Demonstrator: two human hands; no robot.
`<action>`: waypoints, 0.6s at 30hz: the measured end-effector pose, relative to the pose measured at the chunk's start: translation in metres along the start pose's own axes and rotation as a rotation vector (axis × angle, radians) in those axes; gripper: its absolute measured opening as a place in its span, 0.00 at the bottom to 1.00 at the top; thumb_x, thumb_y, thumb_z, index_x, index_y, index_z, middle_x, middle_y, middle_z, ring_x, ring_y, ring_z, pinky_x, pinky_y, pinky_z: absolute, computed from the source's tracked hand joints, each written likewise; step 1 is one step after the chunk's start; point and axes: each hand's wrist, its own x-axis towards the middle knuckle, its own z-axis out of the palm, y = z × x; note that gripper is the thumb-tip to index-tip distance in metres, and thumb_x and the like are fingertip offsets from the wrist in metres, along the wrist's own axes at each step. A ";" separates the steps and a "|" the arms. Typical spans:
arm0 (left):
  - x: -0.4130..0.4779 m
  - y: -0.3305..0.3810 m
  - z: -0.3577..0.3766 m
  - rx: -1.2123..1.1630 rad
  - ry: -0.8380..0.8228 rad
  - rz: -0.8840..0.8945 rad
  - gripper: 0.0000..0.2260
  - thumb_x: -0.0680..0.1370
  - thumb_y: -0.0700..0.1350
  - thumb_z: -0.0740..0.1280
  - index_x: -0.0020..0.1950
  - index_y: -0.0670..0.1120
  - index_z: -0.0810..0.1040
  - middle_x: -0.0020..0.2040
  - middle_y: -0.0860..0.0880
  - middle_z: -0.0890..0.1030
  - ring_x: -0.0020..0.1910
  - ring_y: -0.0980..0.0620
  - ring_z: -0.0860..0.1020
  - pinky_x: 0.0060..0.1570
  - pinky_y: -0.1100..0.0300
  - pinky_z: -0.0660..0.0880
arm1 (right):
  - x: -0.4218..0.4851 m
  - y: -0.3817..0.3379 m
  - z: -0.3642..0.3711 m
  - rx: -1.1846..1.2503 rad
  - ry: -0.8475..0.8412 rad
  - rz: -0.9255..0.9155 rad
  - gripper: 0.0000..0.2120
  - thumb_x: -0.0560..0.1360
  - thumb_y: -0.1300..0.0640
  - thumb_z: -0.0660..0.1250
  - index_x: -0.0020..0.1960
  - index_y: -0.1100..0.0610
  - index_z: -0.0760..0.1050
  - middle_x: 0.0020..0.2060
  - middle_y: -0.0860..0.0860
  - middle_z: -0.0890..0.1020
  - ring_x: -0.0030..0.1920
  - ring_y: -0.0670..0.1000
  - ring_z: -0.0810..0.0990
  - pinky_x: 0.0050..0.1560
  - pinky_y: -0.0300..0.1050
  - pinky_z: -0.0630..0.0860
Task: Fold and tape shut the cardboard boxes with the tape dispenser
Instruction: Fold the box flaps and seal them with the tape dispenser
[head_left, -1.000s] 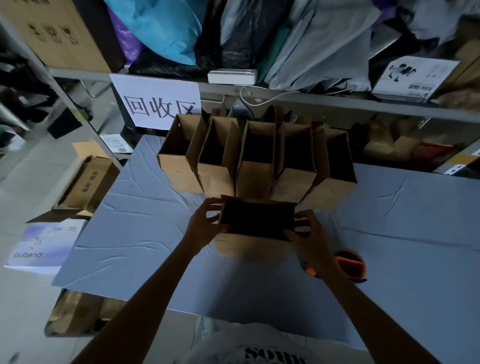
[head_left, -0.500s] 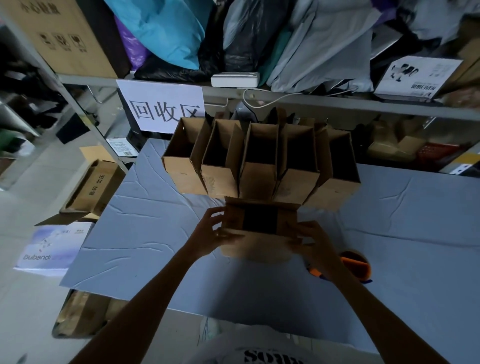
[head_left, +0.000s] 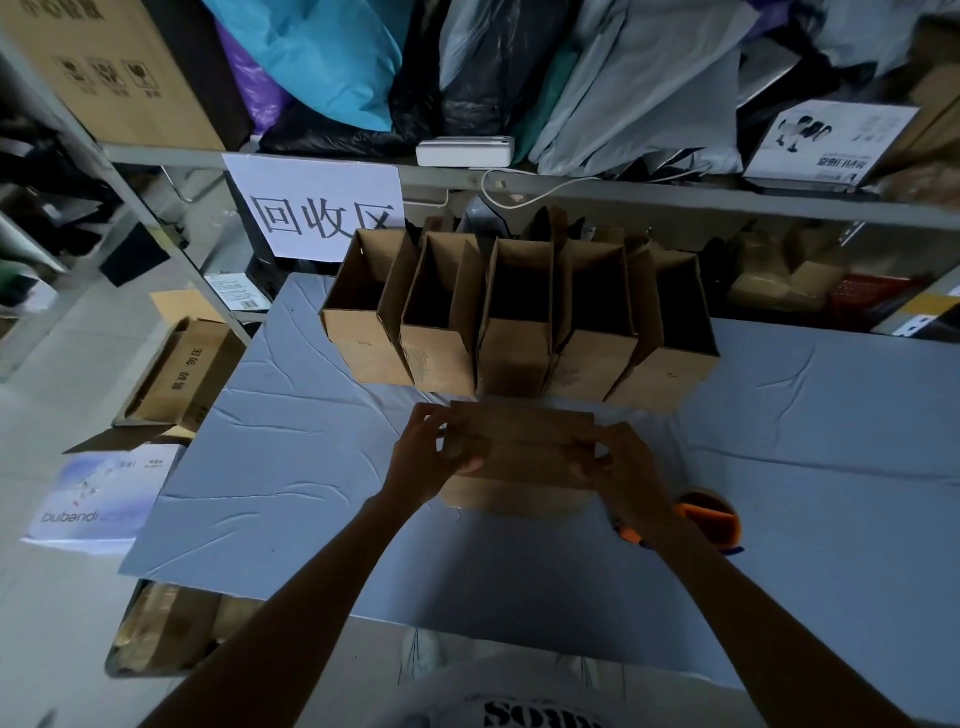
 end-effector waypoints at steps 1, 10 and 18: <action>-0.001 -0.001 0.001 -0.005 0.008 0.004 0.27 0.65 0.46 0.79 0.61 0.44 0.76 0.62 0.49 0.73 0.57 0.51 0.76 0.52 0.61 0.76 | -0.002 0.001 0.002 0.035 0.009 0.021 0.19 0.72 0.56 0.72 0.61 0.47 0.75 0.55 0.51 0.75 0.44 0.46 0.79 0.45 0.47 0.81; 0.005 -0.001 0.009 -0.147 0.227 -0.203 0.09 0.76 0.39 0.69 0.54 0.48 0.77 0.48 0.52 0.81 0.47 0.51 0.81 0.45 0.53 0.79 | -0.005 -0.015 0.014 -0.055 0.186 0.165 0.05 0.72 0.47 0.69 0.44 0.41 0.73 0.45 0.41 0.76 0.42 0.42 0.76 0.38 0.38 0.72; 0.014 -0.002 0.010 -0.137 0.077 -0.368 0.22 0.67 0.59 0.75 0.55 0.50 0.78 0.47 0.56 0.81 0.48 0.55 0.79 0.51 0.53 0.76 | 0.010 -0.024 0.007 0.005 0.155 0.479 0.17 0.71 0.48 0.70 0.57 0.55 0.75 0.49 0.51 0.80 0.50 0.54 0.79 0.53 0.53 0.77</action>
